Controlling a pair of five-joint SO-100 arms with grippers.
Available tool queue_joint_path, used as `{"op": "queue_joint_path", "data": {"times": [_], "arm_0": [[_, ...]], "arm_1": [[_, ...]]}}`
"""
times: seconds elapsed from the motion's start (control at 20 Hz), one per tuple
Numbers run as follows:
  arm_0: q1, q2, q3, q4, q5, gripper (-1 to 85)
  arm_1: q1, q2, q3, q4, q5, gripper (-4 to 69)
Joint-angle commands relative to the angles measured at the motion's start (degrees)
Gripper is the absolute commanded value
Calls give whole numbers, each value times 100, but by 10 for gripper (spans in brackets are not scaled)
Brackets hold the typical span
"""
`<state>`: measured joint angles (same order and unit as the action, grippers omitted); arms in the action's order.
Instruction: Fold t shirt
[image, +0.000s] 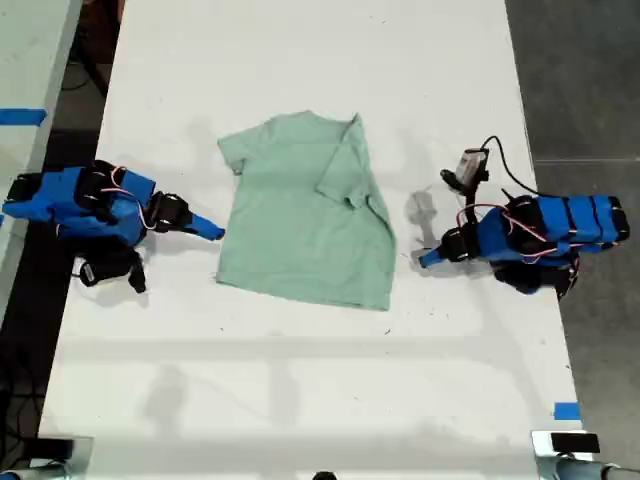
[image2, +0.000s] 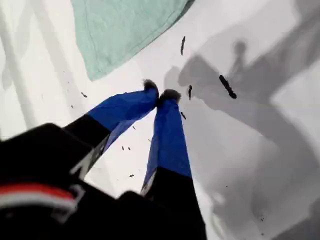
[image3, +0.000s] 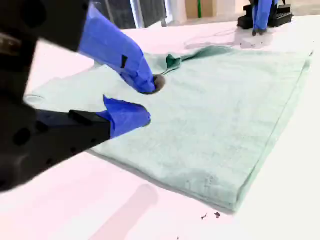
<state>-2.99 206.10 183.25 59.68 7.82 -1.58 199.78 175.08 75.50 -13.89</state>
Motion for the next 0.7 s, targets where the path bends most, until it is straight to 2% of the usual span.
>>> {"op": "queue_joint_path", "data": {"times": [0.0, 0.2, 0.25, 0.35, 0.45, 0.5, 0.55, 0.6, 0.65], "arm_0": [[-809, 44, 167, -765, -483, -1], [-721, 44, 167, -835, -501, -1], [-791, -44, 88, -791, -721, -1], [-1178, -1863, -1151, -835, -571, -2], [-1863, -5396, -3621, -79, 272, -1], [-2294, -6609, -4693, 387, 782, 72], [-2716, -7436, -5572, 756, 1327, 213], [-3129, -8024, -6196, 932, 1828, 261], [-3498, -8490, -6645, 958, 2347, 265]], "arm_1": [[26, 88, 325, 18, 35, 34], [26, 88, 325, 18, 35, 34], [26, 88, 325, 18, 35, 34], [26, 88, 325, 18, 35, 34], [26, 88, 325, 18, 35, 34], [26, 88, 325, 18, 35, 34], [26, 88, 325, 18, 35, 34], [26, 88, 325, 18, 35, 34], [26, 88, 325, 18, 35, 34]]}}
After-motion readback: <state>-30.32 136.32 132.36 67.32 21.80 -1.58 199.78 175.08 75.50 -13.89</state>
